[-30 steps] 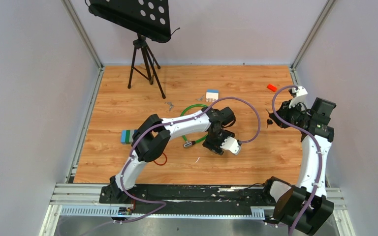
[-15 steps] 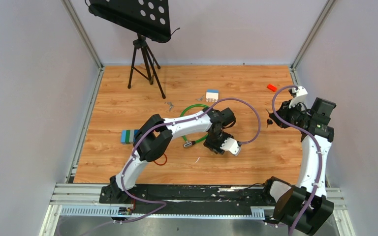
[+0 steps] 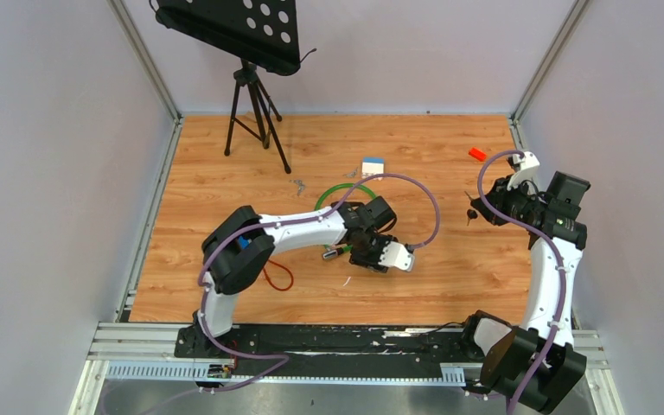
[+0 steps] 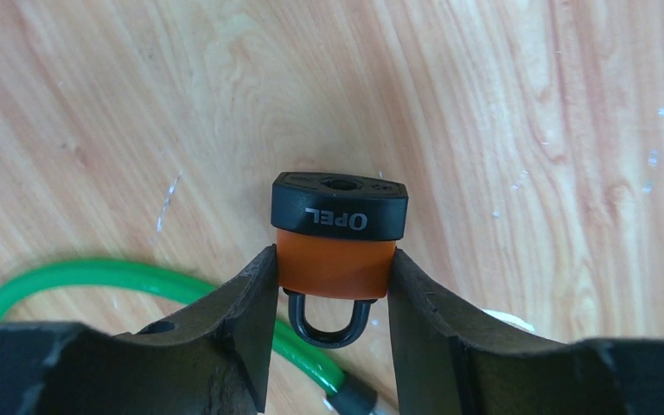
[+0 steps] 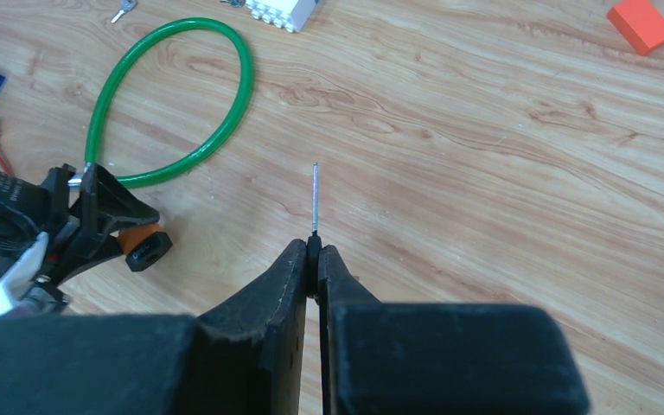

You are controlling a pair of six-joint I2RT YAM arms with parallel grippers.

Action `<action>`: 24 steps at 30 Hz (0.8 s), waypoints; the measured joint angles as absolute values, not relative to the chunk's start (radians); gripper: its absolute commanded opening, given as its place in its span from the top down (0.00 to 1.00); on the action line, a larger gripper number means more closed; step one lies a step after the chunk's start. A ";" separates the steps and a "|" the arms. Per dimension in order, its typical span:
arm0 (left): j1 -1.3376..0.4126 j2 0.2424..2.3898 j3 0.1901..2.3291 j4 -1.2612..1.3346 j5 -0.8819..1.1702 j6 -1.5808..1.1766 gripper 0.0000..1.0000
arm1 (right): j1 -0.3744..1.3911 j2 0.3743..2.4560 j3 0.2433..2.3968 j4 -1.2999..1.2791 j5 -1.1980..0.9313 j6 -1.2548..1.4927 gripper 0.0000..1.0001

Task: Unlock with the key
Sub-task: Pick up the lock from the center of the board.

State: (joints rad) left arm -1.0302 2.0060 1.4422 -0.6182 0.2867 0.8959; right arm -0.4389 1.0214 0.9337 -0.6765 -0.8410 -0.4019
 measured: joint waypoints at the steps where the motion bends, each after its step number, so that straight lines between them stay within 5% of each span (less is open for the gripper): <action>1: -1.030 1.978 1.417 -0.603 0.286 0.875 0.89 | -0.439 1.021 0.934 -0.677 -0.850 -0.402 1.00; 4: -1.031 1.885 1.369 -0.578 0.290 0.825 1.00 | -0.430 1.017 0.934 -0.685 -0.888 -0.408 1.00; 13: -1.031 1.485 1.212 -0.493 0.363 0.710 1.00 | -0.318 1.010 0.943 -0.778 -1.025 -0.514 1.00; 24: -0.949 1.168 1.048 -0.422 0.469 0.662 1.00 | 0.156 1.001 0.996 -0.876 -1.052 -0.666 1.00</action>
